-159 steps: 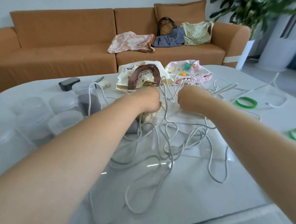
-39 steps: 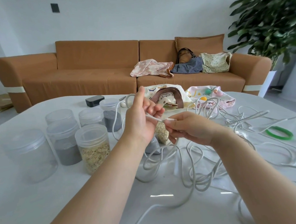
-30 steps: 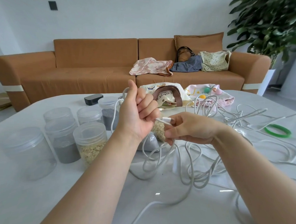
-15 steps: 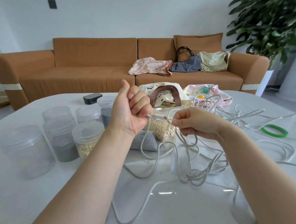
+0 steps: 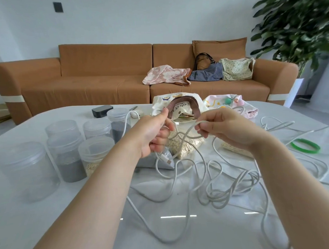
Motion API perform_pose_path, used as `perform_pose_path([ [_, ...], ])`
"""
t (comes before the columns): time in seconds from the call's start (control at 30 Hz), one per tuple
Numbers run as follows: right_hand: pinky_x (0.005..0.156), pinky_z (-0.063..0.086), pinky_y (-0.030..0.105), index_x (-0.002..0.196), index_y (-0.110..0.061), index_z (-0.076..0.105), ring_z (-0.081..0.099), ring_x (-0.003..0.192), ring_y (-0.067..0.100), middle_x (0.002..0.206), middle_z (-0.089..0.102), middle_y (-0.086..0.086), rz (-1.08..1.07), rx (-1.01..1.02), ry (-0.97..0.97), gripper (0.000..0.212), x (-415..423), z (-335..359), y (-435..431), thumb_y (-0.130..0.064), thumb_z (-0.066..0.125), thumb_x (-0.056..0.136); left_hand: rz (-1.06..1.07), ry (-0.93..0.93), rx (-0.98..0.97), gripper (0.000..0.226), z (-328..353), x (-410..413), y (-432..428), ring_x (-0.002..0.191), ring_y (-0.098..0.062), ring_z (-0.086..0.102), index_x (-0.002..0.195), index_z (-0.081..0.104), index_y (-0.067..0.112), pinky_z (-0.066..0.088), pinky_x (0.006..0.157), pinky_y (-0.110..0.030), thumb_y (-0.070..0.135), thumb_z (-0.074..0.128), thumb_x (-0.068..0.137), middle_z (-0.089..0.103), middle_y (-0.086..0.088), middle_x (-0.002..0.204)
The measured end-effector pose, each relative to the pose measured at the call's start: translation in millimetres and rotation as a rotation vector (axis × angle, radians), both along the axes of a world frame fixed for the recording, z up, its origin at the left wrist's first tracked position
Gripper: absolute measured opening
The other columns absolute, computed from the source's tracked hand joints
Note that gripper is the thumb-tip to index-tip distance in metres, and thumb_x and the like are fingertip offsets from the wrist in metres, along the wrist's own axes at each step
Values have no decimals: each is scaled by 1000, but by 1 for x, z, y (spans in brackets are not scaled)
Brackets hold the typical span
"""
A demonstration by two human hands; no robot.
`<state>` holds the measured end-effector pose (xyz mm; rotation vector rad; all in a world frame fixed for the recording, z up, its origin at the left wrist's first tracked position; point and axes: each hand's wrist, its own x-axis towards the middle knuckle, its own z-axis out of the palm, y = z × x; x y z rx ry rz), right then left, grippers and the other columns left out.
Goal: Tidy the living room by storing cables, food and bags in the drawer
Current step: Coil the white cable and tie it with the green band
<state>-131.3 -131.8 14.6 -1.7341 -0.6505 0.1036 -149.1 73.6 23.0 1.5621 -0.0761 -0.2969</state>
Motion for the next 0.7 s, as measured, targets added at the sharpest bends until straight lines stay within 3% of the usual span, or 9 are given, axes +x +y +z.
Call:
perform_pose_path([
  [0.07,73,47,21,61,-16,69,57,59,13,60,59,4,52,96,34,11,1,0,-1,-21,73,70,-50,33,12,47,-2,-1,0,30,-4,16,76,52,10,13,35,-10,44,32,101,23,8,39],
  [0.17,80,52,26,60,-17,62,60,58,17,58,53,0,210,256,127,29,1,-1,-3,-38,82,64,-120,33,26,40,-1,-3,4,32,-3,15,80,60,7,11,35,-12,42,45,95,20,8,42],
  [0.27,86,52,35,69,-12,64,52,55,16,60,47,1,293,412,215,26,2,-1,-3,-33,79,69,-195,27,15,36,2,-5,8,33,-2,14,80,66,7,8,36,-14,42,58,76,19,9,42],
  [0.33,77,53,33,77,-9,67,48,53,14,61,45,1,280,465,245,19,1,-1,-2,-26,74,74,-220,27,9,34,3,-7,9,32,-1,14,80,67,7,7,36,-15,39,61,70,19,9,42],
  [0.47,44,31,18,79,0,61,35,41,8,57,46,0,-28,323,134,21,-5,3,6,-6,45,91,-264,-4,107,29,2,-10,9,34,-2,15,82,63,9,6,39,-16,34,65,67,20,9,43],
  [0.53,43,27,20,75,-4,67,36,37,8,54,49,0,-123,241,16,23,-7,5,10,-5,49,89,-297,-5,163,28,1,-11,7,35,-2,14,85,64,8,6,40,-16,30,66,67,19,8,45],
  [0.63,43,33,18,62,-19,73,44,38,13,48,52,-1,-178,123,-124,17,-11,10,14,-18,64,76,-362,13,226,28,-2,-12,2,34,-2,13,90,63,7,6,40,-16,22,67,66,19,9,44],
  [0.7,45,37,18,61,-18,71,44,41,14,46,53,-1,-215,80,-183,18,-12,12,15,-10,68,77,-399,20,264,20,-3,-14,-3,34,-2,13,88,63,7,7,40,-16,15,68,70,19,10,42],
])
